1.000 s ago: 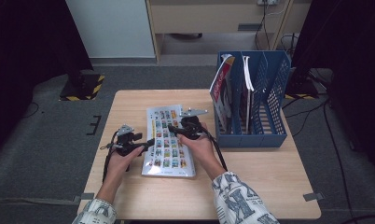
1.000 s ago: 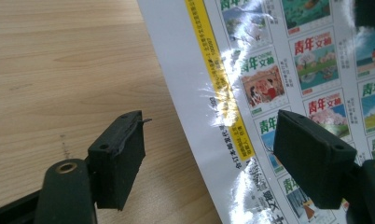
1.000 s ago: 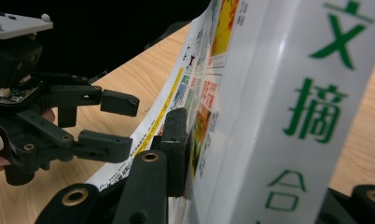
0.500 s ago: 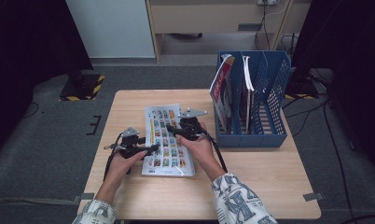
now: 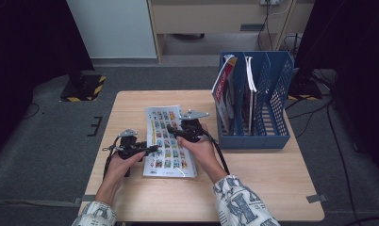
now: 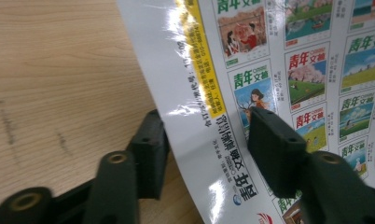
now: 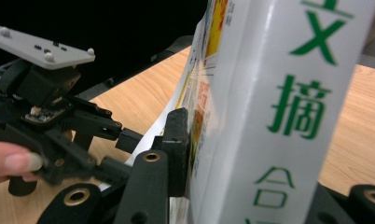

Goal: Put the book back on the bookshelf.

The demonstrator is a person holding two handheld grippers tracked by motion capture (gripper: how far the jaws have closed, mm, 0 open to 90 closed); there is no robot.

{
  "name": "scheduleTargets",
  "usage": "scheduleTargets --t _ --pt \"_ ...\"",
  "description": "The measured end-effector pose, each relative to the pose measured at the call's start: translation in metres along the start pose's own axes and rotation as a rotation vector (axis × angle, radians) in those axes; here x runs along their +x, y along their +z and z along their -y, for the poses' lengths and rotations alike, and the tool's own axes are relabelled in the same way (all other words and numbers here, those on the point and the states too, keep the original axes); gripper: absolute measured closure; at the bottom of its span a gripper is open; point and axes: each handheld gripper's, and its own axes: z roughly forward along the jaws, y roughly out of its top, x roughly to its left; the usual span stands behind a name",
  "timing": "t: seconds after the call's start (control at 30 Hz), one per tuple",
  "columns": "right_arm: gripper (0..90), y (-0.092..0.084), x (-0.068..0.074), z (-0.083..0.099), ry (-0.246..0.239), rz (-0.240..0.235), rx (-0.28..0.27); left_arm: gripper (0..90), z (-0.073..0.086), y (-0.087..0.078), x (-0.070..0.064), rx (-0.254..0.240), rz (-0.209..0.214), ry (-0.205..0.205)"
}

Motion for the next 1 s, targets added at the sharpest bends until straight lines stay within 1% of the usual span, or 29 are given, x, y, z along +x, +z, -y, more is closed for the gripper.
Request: scheduleTargets --t 0.17,0.23,0.27,0.3,0.37,0.47,0.6,0.7,0.8,0.83,0.93,1.0 --pt "71.3 -0.002 -0.002 0.002 0.014 -0.008 -0.007 63.5 0.0 -0.003 -0.003 -0.011 -0.03 -0.008" --pt "71.2 -0.002 -0.003 0.003 0.011 -0.019 -0.011 65.1 0.001 -0.004 -0.006 -0.018 -0.045 -0.006" --pt "71.2 -0.002 -0.003 0.003 0.011 -0.019 -0.011 65.6 0.001 -0.004 -0.006 -0.018 -0.045 -0.006" --pt "71.1 -0.003 -0.003 0.003 0.009 -0.03 -0.012 65.9 0.001 -0.004 -0.007 -0.02 -0.057 0.002" --pt "71.0 -0.004 -0.002 0.002 0.001 -0.029 -0.011 66.8 0.001 -0.005 -0.009 -0.026 -0.066 -0.003" --pt "70.8 -0.004 -0.001 0.002 -0.006 -0.029 -0.012 67.8 0.001 -0.006 -0.012 -0.025 -0.083 0.011" --pt "70.9 -0.006 -0.001 0.001 -0.012 -0.029 -0.014 69.8 -0.001 -0.008 -0.015 -0.038 -0.097 0.022" --pt "71.7 -0.008 -0.002 -0.002 -0.014 -0.028 -0.03 71.3 -0.003 -0.012 -0.016 -0.072 -0.112 0.026" --pt "72.4 -0.01 -0.002 -0.006 -0.016 -0.036 -0.043 72.0 -0.007 -0.016 -0.018 -0.101 -0.141 0.05" --pt "72.6 -0.01 -0.002 -0.008 -0.028 -0.039 -0.047 72.3 -0.008 -0.017 -0.019 -0.111 -0.146 0.051" --pt "72.9 -0.011 -0.001 -0.012 -0.033 -0.043 -0.047 73.1 -0.009 -0.02 -0.02 -0.123 -0.159 0.059" --pt "73.2 -0.013 0.001 -0.016 -0.046 -0.049 -0.054 73.3 -0.012 -0.024 -0.022 -0.139 -0.187 0.083"
